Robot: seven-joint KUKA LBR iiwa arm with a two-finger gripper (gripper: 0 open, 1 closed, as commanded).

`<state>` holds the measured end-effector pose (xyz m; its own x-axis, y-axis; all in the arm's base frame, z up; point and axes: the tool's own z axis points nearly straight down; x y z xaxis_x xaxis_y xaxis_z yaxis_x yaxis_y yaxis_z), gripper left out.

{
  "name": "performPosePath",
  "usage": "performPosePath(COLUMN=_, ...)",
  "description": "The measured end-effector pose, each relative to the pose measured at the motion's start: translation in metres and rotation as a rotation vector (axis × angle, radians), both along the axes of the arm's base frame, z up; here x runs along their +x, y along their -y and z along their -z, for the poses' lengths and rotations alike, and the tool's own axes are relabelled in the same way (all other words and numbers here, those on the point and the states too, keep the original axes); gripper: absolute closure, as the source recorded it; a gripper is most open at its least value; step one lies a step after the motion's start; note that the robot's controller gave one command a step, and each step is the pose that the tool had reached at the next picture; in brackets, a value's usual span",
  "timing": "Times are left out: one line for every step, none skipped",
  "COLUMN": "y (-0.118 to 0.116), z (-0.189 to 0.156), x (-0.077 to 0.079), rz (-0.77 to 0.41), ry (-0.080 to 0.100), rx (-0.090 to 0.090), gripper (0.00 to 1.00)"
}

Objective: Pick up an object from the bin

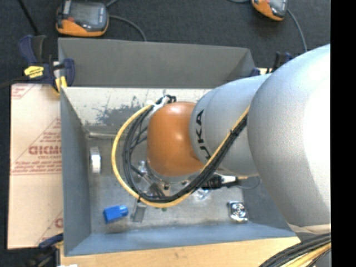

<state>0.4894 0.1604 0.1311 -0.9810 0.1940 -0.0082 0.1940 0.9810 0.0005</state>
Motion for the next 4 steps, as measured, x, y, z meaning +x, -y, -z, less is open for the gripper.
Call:
performPosePath(y=-0.049, z=0.061, x=-0.015, rz=0.159, ry=-0.007, rx=0.004, gripper=0.00)
performPosePath(y=-0.049, z=0.060, x=-0.015, rz=0.163, ry=-0.007, rx=0.004, gripper=1.00)
performPosePath(y=-0.034, z=-0.021, x=0.023, rz=0.165, ry=0.003, rx=0.006, gripper=1.00)
performPosePath(y=-0.043, z=-0.140, x=0.006, rz=0.159, ry=0.002, rx=0.007, gripper=1.00)
